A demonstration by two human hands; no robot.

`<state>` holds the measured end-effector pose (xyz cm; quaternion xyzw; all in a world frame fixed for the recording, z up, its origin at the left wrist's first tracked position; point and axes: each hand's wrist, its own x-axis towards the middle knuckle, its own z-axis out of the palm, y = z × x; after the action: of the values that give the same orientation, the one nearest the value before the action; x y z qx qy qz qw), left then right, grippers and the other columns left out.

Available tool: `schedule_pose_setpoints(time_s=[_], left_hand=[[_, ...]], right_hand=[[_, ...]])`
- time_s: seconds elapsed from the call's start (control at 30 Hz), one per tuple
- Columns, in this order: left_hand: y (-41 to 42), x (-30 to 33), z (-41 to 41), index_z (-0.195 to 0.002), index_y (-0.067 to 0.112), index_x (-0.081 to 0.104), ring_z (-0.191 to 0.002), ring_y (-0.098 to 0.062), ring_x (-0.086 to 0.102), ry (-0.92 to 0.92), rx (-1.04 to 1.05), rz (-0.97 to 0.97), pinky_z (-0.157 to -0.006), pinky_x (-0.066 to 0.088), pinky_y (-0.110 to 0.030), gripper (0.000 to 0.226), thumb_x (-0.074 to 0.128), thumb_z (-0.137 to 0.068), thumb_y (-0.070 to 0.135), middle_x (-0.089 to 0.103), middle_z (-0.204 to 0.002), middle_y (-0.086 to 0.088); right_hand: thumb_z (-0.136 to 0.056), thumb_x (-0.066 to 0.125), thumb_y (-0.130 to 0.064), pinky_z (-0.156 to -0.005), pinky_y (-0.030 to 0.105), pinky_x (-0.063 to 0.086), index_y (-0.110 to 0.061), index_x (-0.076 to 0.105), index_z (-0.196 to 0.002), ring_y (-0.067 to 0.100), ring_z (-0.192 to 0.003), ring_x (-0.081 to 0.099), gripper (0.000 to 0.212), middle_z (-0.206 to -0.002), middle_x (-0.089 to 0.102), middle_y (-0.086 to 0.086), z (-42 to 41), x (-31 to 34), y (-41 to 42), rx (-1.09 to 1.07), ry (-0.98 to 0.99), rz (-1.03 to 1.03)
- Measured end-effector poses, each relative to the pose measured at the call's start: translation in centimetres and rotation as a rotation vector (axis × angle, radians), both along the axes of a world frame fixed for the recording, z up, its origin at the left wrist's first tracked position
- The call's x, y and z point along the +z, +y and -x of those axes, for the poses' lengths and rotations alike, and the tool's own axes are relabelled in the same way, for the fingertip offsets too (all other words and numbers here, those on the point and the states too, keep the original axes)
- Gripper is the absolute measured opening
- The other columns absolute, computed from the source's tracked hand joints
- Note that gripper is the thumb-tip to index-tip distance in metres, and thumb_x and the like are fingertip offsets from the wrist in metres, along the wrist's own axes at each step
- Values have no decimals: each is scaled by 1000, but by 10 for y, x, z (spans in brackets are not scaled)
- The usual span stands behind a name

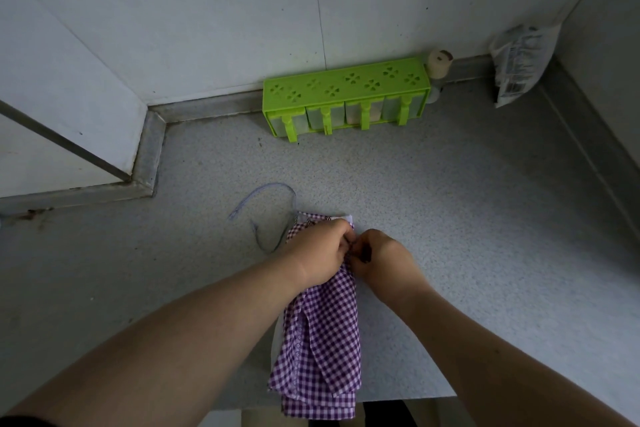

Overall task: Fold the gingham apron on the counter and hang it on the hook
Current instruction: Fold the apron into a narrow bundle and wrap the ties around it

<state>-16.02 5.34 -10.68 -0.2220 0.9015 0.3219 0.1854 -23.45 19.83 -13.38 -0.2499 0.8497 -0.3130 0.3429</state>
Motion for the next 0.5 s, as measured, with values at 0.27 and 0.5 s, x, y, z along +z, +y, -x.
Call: schedule_pose_setpoints(time_s=[0.27, 0.5], left_hand=[[-3, 5, 13, -123, 26, 72, -110, -16, 65, -96, -35, -10, -86, 43, -25, 32, 48, -104, 18, 67, -119, 9], [-10, 4, 14, -119, 27, 73, -86, -10, 65, -161, -60, -56, -83, 49, -25, 23, 57, -103, 21, 59, -89, 19]], right_hand=[[-96, 60, -26, -73, 29, 51, -28, 59, -97, 5, -83, 56, 3, -94, 59, -11, -18, -7, 2, -146, 116, 112], [-97, 61, -24, -72, 19, 45, -25, 62, -100, 4, -82, 56, 3, -98, 59, -10, -13, -10, 8, -52, 200, 130]])
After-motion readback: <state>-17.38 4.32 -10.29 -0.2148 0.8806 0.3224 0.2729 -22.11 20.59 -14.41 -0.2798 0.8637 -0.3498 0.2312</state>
